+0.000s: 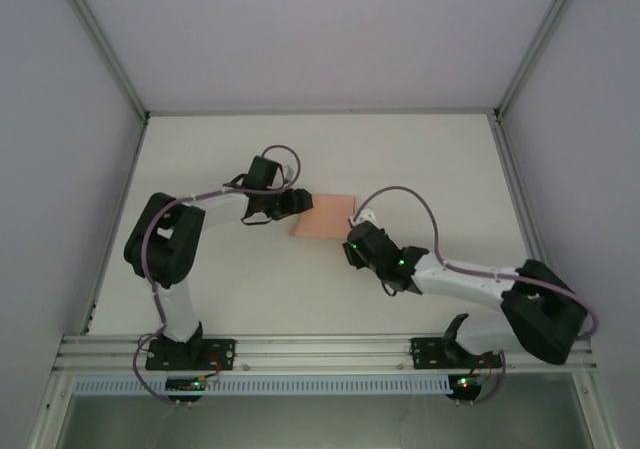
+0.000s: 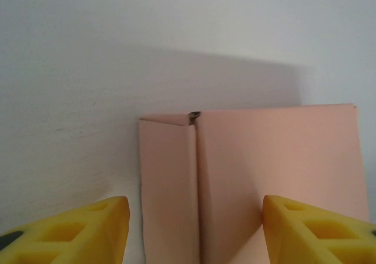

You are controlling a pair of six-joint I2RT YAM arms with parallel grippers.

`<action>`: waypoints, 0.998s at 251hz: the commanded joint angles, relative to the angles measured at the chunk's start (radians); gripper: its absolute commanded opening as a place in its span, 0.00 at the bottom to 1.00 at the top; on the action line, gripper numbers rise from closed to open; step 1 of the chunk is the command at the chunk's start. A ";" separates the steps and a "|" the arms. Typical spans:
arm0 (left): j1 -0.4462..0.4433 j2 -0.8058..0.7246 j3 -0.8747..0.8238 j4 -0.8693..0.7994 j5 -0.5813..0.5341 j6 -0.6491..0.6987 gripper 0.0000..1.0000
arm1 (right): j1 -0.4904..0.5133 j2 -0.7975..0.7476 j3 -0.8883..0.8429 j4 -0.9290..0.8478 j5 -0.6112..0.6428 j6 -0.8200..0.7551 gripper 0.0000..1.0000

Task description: Assemble paper box

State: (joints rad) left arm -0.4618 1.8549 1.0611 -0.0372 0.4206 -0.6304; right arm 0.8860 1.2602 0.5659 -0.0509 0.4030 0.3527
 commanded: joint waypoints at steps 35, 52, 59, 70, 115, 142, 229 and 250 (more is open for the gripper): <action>0.017 0.068 -0.033 0.001 -0.014 -0.002 0.52 | -0.103 -0.270 -0.120 -0.041 -0.122 0.079 0.99; 0.024 0.078 -0.047 0.022 -0.001 -0.008 0.49 | -0.155 -0.326 -0.138 -0.026 -0.184 0.091 0.99; 0.028 0.080 -0.055 0.034 0.009 -0.012 0.47 | -0.180 -0.341 -0.137 -0.023 -0.207 0.101 0.99; 0.037 0.085 -0.069 0.055 0.030 -0.021 0.46 | -0.222 -0.353 -0.135 -0.019 -0.255 0.117 0.99; 0.097 0.097 -0.157 0.201 0.152 -0.086 0.41 | -0.363 -0.252 -0.066 0.000 -0.492 0.192 0.99; 0.129 0.107 -0.198 0.281 0.213 -0.119 0.39 | -0.401 -0.117 0.012 0.023 -0.586 0.231 0.99; 0.175 0.148 -0.251 0.410 0.294 -0.152 0.37 | -0.488 0.393 0.316 0.163 -0.960 0.348 0.95; 0.176 0.148 -0.261 0.441 0.300 -0.159 0.37 | -0.501 0.480 0.350 0.240 -1.036 0.403 0.90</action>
State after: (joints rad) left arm -0.2989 1.9450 0.8536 0.4828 0.7826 -0.7799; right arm 0.4034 1.6432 0.8604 0.1036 -0.4511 0.6689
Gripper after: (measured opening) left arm 0.369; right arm 0.922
